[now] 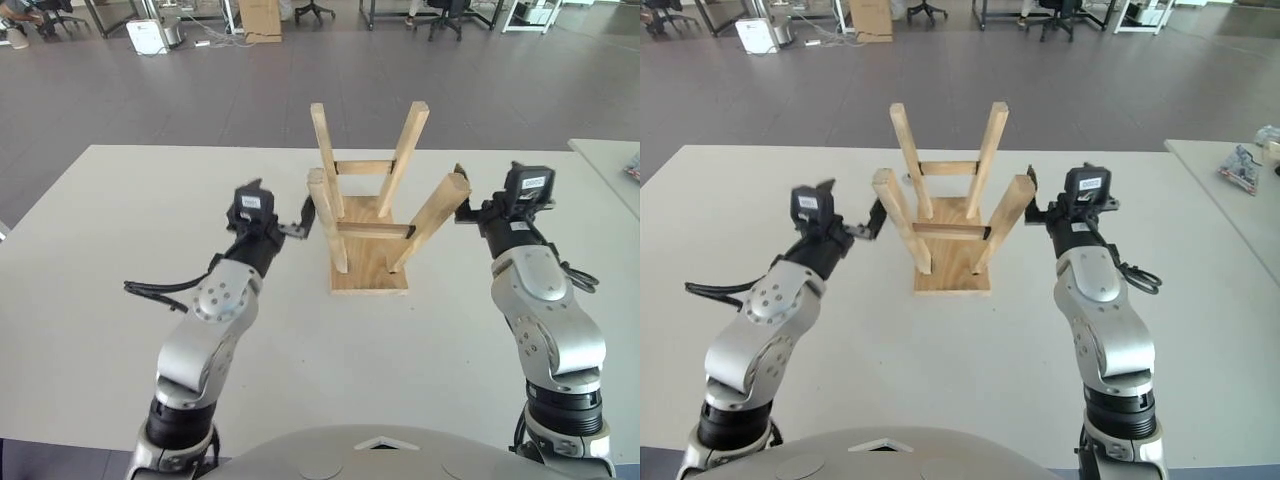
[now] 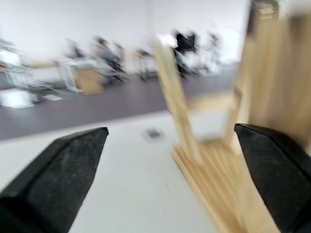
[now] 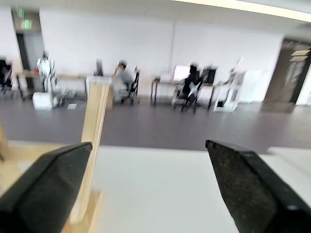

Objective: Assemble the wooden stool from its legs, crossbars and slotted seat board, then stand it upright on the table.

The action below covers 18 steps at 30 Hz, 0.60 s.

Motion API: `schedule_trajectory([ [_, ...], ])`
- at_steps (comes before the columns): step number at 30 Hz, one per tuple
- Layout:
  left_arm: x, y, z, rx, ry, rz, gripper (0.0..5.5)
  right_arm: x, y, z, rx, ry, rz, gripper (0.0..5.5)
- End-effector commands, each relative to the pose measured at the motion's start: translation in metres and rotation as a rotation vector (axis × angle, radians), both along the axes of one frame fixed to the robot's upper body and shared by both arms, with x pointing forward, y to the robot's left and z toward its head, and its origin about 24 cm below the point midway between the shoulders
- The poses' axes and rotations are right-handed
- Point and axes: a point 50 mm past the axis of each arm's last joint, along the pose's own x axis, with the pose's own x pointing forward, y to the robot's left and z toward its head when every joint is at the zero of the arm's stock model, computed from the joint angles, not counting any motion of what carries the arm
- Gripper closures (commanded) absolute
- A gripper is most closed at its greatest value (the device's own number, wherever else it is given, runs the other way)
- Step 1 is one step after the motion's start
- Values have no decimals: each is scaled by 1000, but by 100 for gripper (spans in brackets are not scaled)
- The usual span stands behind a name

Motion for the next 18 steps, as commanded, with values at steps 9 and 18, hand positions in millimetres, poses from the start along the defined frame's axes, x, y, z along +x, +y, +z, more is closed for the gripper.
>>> schedule_trajectory([
  [9,19,6,11,3,-102,42,68,-7,-6,5,2,-52,-67,109],
  [18,0,-58,25,-105,-89,-300,68,-14,30,14,27,-126,87,109],
])
